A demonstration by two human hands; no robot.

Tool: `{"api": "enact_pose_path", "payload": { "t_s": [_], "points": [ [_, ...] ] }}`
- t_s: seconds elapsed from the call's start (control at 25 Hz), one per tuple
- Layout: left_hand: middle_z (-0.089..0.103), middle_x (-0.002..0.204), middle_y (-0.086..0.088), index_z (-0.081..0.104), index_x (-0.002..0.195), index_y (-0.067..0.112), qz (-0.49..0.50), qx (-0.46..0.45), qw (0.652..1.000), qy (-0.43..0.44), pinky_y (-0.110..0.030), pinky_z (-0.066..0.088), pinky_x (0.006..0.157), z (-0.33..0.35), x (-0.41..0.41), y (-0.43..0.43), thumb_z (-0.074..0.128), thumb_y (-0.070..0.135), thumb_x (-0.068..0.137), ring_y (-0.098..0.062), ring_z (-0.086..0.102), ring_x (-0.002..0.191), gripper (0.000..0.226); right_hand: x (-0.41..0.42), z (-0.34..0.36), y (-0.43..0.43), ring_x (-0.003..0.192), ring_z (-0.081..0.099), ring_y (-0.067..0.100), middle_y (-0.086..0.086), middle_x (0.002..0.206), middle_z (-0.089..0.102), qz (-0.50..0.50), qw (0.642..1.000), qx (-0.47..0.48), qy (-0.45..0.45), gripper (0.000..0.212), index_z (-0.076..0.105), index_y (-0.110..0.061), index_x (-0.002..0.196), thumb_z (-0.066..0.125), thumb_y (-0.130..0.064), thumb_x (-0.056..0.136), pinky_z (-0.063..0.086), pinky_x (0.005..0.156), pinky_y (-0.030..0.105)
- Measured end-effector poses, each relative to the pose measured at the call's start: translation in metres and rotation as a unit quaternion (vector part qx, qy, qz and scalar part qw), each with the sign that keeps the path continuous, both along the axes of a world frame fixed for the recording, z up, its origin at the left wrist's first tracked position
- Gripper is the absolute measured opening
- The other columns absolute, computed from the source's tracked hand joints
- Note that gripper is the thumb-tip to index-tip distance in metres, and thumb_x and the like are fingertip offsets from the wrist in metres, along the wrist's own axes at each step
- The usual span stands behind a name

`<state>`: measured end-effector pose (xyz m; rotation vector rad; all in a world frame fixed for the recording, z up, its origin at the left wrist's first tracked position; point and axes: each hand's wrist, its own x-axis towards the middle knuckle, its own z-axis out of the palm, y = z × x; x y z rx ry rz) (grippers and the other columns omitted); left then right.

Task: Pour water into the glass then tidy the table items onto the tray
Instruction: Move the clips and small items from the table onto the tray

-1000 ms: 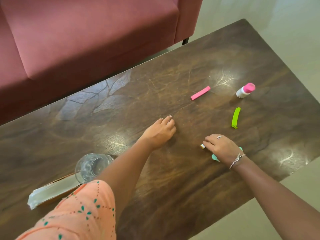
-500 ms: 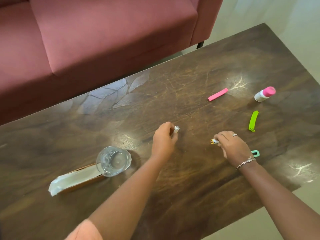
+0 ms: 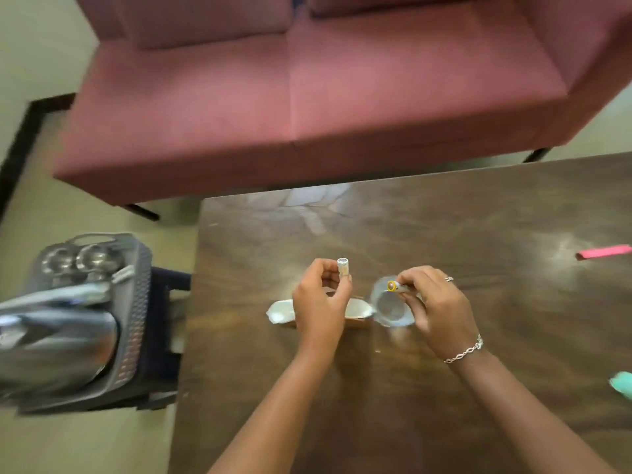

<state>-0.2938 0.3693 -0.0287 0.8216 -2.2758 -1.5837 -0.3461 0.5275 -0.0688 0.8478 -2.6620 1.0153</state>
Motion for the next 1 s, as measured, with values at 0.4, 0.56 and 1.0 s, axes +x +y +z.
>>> {"api": "enact_pose_path", "payload": {
  "t_s": [0.4, 0.56, 1.0],
  "points": [
    [0.064, 0.088, -0.01, 0.062, 0.09, 0.007, 0.174, -0.205, 0.953, -0.138, -0.035, 0.044, 0.072, -0.016, 0.126, -0.265, 0.058, 0.012, 0.086, -0.025, 0.059, 0.081, 0.007, 0.058, 0.013, -0.255, 0.075, 0.055, 0.021, 0.007, 0.078, 0.065, 0.206, 0.977, -0.04, 0.033, 0.011, 0.056, -0.014, 0.085, 0.05, -0.023, 0.083, 0.038, 0.065, 0.023],
    [0.059, 0.103, -0.013, 0.056, 0.096, 0.004, 0.135, -0.278, 0.921, -0.236, -0.036, 0.04, 0.074, -0.042, 0.135, -0.337, 0.046, 0.01, 0.092, -0.031, 0.056, 0.095, 0.012, 0.078, 0.003, -0.331, 0.071, 0.06, 0.027, 0.008, 0.078, 0.066, 0.254, 0.966, -0.023, 0.036, 0.025, 0.064, -0.006, 0.081, 0.047, -0.024, 0.084, 0.04, 0.064, 0.026],
    [0.057, 0.115, -0.018, 0.053, 0.111, 0.0, -0.1, -0.407, 0.821, -0.388, -0.034, 0.05, 0.079, -0.137, 0.083, -0.423, 0.052, -0.008, 0.08, -0.032, 0.05, 0.109, 0.031, 0.087, -0.058, -0.392, 0.077, 0.055, 0.018, 0.005, 0.083, 0.065, 0.244, 0.969, -0.031, 0.002, 0.033, 0.063, -0.008, 0.084, 0.042, -0.031, 0.092, 0.04, 0.067, 0.02]
  ]
}}
